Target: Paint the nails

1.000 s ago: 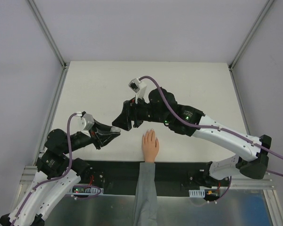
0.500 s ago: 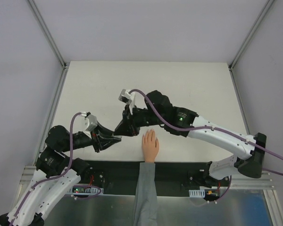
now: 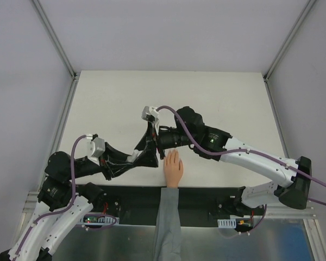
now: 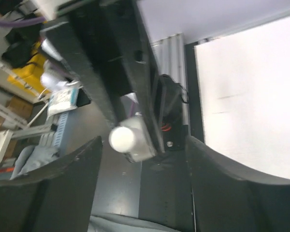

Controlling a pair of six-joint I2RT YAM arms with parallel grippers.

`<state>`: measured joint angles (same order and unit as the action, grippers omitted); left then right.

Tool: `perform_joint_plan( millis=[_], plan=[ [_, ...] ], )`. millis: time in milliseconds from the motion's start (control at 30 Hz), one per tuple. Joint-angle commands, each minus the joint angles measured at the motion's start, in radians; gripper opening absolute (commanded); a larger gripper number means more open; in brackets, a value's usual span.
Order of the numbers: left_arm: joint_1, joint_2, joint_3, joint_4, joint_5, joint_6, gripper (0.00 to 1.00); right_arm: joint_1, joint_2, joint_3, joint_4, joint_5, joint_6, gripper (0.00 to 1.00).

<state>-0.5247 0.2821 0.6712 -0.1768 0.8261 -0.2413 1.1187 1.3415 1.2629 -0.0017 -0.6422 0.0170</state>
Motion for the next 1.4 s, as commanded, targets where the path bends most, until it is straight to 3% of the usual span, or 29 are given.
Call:
perform_joint_plan(
  millis=[0,67,233,433,767,800,833,867,933,1000,1033,1067,1167,1367],
  plan=[
    [-0.008,-0.035,-0.018,0.063,-0.172,0.036,0.00,-0.002,-0.031,0.088,-0.095,0.244,0.174,0.76],
    [-0.008,-0.023,-0.015,0.056,-0.176,0.045,0.00,-0.003,-0.024,0.118,-0.127,0.250,0.192,0.81],
    [-0.008,-0.017,-0.012,0.043,-0.200,0.059,0.00,0.003,-0.019,0.145,-0.187,0.331,0.231,0.79],
    [-0.008,-0.017,-0.016,0.039,-0.226,0.068,0.00,0.024,0.022,0.214,-0.241,0.335,0.227,0.54],
    [-0.008,-0.001,-0.007,0.039,-0.199,0.059,0.00,0.049,0.081,0.262,-0.264,0.338,0.192,0.35],
    [-0.008,-0.001,-0.004,0.039,-0.184,0.054,0.00,0.049,0.081,0.262,-0.268,0.338,0.181,0.28],
    [-0.008,0.002,-0.002,0.039,-0.168,0.053,0.00,0.047,0.079,0.262,-0.274,0.340,0.164,0.08],
    [-0.008,0.005,0.004,0.039,-0.147,0.048,0.00,0.047,0.077,0.263,-0.284,0.340,0.099,0.01],
    [-0.008,0.015,0.008,0.043,-0.008,0.034,0.00,0.044,0.064,0.245,-0.290,0.255,-0.057,0.00],
    [-0.008,0.038,0.028,0.051,0.260,-0.001,0.00,0.036,0.018,0.154,-0.218,-0.126,-0.339,0.00],
    [-0.008,0.070,0.031,0.059,0.350,-0.019,0.00,0.029,-0.042,0.056,-0.161,-0.181,-0.339,0.00],
    [-0.008,0.086,0.039,0.059,0.388,-0.038,0.00,0.017,-0.047,0.061,-0.126,-0.230,-0.324,0.00],
    [-0.008,0.111,0.030,0.060,0.426,-0.075,0.00,-0.008,-0.033,0.080,-0.150,-0.327,-0.298,0.00],
    [-0.008,0.060,-0.002,0.059,0.228,-0.041,0.00,-0.020,-0.062,0.021,-0.025,-0.313,-0.215,0.00]
  ],
)
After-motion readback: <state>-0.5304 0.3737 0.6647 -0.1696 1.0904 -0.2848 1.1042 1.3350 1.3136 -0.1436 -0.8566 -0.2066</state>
